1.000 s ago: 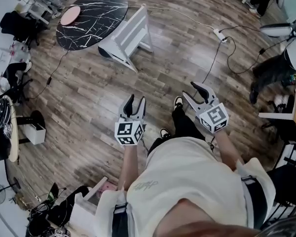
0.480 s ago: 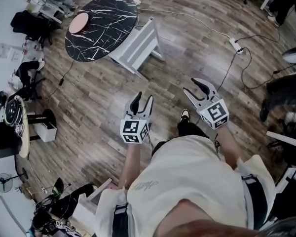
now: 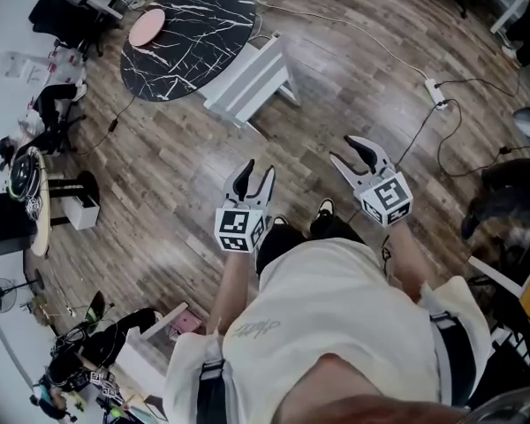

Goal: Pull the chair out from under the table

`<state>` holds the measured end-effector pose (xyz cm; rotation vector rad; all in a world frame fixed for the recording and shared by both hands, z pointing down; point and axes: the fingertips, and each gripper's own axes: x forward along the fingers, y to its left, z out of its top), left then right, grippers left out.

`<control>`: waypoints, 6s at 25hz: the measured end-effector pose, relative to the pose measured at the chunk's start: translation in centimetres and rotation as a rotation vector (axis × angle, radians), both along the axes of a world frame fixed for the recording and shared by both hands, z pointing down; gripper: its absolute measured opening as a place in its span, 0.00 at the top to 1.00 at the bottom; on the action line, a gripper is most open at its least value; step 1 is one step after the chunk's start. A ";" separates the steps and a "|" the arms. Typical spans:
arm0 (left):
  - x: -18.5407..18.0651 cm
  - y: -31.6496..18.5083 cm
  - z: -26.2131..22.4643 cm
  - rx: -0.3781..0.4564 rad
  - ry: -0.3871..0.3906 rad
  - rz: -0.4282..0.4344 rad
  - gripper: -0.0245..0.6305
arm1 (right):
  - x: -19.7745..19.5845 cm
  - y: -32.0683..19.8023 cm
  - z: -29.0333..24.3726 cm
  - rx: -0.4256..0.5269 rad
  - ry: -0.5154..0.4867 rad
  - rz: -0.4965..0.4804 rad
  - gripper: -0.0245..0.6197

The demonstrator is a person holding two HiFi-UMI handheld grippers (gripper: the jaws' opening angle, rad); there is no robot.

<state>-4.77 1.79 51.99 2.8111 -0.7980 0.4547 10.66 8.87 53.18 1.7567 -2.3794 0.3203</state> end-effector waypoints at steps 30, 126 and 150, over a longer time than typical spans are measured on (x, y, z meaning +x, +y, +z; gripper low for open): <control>6.1 -12.2 0.8 -0.018 0.027 0.058 0.66 | 4.2 -8.9 0.3 -0.048 0.060 0.029 0.66; 9.8 -31.6 26.3 -0.269 -0.880 0.413 0.82 | -5.5 -38.3 24.0 -0.534 1.068 -1.416 0.82; 10.6 -28.5 26.2 -0.349 -0.872 0.414 0.82 | -4.6 -35.4 23.8 -0.543 1.019 -1.428 0.83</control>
